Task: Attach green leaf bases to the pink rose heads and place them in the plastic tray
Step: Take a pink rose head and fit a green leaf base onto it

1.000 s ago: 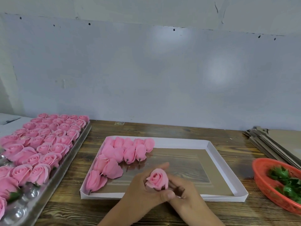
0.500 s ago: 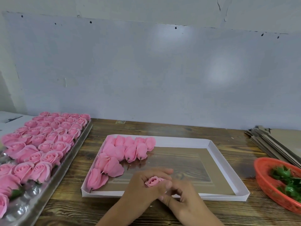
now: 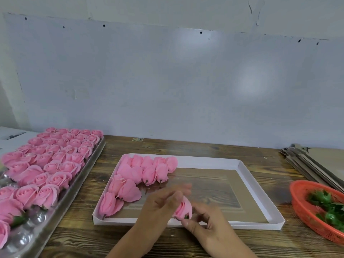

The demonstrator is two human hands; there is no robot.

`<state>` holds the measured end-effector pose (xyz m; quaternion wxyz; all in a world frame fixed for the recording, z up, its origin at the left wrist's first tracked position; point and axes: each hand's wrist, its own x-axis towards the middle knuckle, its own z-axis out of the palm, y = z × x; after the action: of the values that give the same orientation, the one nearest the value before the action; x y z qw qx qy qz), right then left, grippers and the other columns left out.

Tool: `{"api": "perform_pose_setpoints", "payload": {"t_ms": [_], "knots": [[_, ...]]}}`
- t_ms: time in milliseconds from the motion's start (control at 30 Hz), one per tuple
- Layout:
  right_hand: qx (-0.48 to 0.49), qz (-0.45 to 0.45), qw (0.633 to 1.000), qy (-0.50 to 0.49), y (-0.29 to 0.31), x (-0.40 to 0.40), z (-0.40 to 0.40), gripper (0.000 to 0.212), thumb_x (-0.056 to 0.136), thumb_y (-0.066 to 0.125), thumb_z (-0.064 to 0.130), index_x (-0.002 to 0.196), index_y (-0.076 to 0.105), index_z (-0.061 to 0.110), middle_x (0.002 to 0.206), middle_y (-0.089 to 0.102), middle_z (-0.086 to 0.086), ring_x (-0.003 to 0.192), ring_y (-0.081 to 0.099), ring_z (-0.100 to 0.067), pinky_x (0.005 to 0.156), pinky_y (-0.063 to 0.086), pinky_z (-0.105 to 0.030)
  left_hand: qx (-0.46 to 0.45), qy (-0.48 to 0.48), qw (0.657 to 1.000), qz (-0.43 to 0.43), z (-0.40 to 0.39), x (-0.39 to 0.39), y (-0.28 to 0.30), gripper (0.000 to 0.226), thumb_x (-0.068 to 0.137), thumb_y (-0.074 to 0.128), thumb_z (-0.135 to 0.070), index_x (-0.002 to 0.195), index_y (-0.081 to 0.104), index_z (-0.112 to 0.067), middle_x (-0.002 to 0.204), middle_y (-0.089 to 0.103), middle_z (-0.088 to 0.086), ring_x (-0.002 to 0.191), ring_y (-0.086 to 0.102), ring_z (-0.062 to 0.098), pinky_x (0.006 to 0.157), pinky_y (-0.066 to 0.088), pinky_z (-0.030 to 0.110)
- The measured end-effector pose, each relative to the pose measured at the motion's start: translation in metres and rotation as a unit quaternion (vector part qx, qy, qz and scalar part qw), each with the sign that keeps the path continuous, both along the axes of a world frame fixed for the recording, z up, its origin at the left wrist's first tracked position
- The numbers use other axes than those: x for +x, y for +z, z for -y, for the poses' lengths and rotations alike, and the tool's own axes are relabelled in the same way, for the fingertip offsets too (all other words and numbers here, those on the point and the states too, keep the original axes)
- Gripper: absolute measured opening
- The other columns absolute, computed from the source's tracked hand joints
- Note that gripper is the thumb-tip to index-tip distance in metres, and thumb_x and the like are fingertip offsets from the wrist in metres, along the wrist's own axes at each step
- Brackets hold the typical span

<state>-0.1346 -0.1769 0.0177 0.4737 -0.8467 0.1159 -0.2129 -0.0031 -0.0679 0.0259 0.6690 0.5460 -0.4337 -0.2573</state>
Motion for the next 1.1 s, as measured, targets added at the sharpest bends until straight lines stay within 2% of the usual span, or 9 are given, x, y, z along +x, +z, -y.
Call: {"api": "perform_pose_setpoints", "payload": {"t_ms": [200, 367, 533, 600, 667, 767, 933, 1033, 1100], "knots": [[0.051, 0.013, 0.999, 0.01, 0.001, -0.001, -0.002, 0.025, 0.087, 0.064, 0.026, 0.103, 0.071, 0.044, 0.091, 0.069, -0.015, 0.082, 0.058, -0.016, 0.076, 0.05, -0.046, -0.003, -0.034, 0.998, 0.061, 0.005, -0.001, -0.007, 0.049, 0.087, 0.061, -0.066, 0.087, 0.077, -0.02, 0.103, 0.076, 0.001, 0.111, 0.068, 0.008, 0.093, 0.048, 0.015], [0.105, 0.048, 0.993, 0.031, 0.002, -0.002, -0.002, 0.025, 0.094, 0.063, 0.007, 0.117, 0.07, 0.014, 0.109, 0.075, 0.005, 0.106, 0.068, -0.007, 0.088, 0.049, -0.016, 0.032, -0.066, 0.995, 0.061, 0.005, 0.001, -0.009, 0.044, 0.069, 0.074, -0.074, 0.101, 0.076, -0.044, 0.121, 0.071, -0.019, 0.114, 0.066, 0.003, 0.091, 0.047, 0.012], [0.08, 0.052, 0.995, 0.029, 0.006, -0.001, -0.002, 0.03, 0.091, 0.065, 0.014, 0.11, 0.074, 0.034, 0.105, 0.076, 0.006, 0.104, 0.069, -0.009, 0.087, 0.049, -0.021, 0.053, -0.093, 0.991, 0.085, 0.0, 0.005, -0.01, 0.081, 0.065, 0.082, -0.069, 0.137, 0.049, -0.053, 0.142, 0.055, -0.023, 0.132, 0.051, -0.001, 0.101, 0.046, 0.016], [0.059, 0.037, 0.997, 0.025, 0.006, -0.001, -0.002, 0.023, 0.09, 0.066, 0.026, 0.108, 0.073, 0.038, 0.096, 0.075, 0.005, 0.088, 0.064, -0.006, 0.078, 0.047, -0.022, 0.037, -0.055, 0.995, 0.071, 0.0, 0.003, -0.007, 0.07, 0.071, 0.073, -0.074, 0.134, 0.054, -0.051, 0.139, 0.059, -0.02, 0.128, 0.055, 0.001, 0.101, 0.049, 0.023], [0.033, 0.019, 0.999, 0.018, 0.006, 0.0, -0.003, 0.02, 0.088, 0.065, 0.033, 0.104, 0.072, 0.042, 0.089, 0.072, 0.006, 0.078, 0.056, -0.002, 0.07, 0.042, -0.02, 0.025, -0.022, 0.999, 0.041, 0.0, 0.001, -0.004, 0.041, 0.079, 0.066, -0.071, 0.112, 0.072, -0.046, 0.128, 0.068, -0.015, 0.116, 0.063, 0.003, 0.094, 0.05, 0.021], [0.005, 0.01, 0.999, 0.03, 0.008, 0.0, -0.006, 0.033, 0.089, 0.065, 0.02, 0.099, 0.069, 0.052, 0.086, 0.068, 0.024, 0.075, 0.057, 0.004, 0.066, 0.043, -0.015, 0.042, -0.03, 0.998, 0.037, 0.003, -0.001, -0.006, 0.024, 0.079, 0.066, -0.05, 0.086, 0.081, -0.032, 0.116, 0.074, -0.012, 0.107, 0.069, 0.007, 0.088, 0.05, 0.018], [0.02, 0.013, 1.0, 0.017, 0.003, -0.001, -0.005, 0.029, 0.09, 0.064, 0.023, 0.112, 0.07, 0.041, 0.103, 0.073, 0.0, 0.098, 0.067, -0.026, 0.083, 0.054, -0.043, 0.051, -0.038, 0.996, 0.057, 0.003, -0.002, -0.009, 0.02, 0.073, 0.076, -0.04, 0.092, 0.079, -0.035, 0.113, 0.075, -0.012, 0.107, 0.07, 0.012, 0.09, 0.053, 0.023], [0.061, 0.055, 0.996, 0.023, 0.004, 0.0, -0.003, 0.034, 0.089, 0.063, 0.016, 0.114, 0.071, 0.037, 0.108, 0.075, 0.004, 0.105, 0.069, -0.016, 0.087, 0.053, -0.023, 0.068, -0.065, 0.992, 0.085, 0.0, -0.001, -0.009, 0.048, 0.073, 0.084, -0.046, 0.117, 0.064, -0.05, 0.119, 0.071, -0.013, 0.113, 0.066, 0.007, 0.093, 0.05, 0.02], [0.099, 0.088, 0.991, 0.002, 0.004, 0.0, 0.0, 0.035, 0.086, 0.064, 0.015, 0.112, 0.072, 0.038, 0.108, 0.076, 0.003, 0.105, 0.07, -0.015, 0.088, 0.052, -0.022, 0.074, -0.07, 0.993, 0.059, -0.001, -0.001, -0.008, 0.057, 0.072, 0.086, -0.048, 0.121, 0.058, -0.054, 0.124, 0.068, -0.012, 0.119, 0.063, 0.01, 0.099, 0.051, 0.028]]}}
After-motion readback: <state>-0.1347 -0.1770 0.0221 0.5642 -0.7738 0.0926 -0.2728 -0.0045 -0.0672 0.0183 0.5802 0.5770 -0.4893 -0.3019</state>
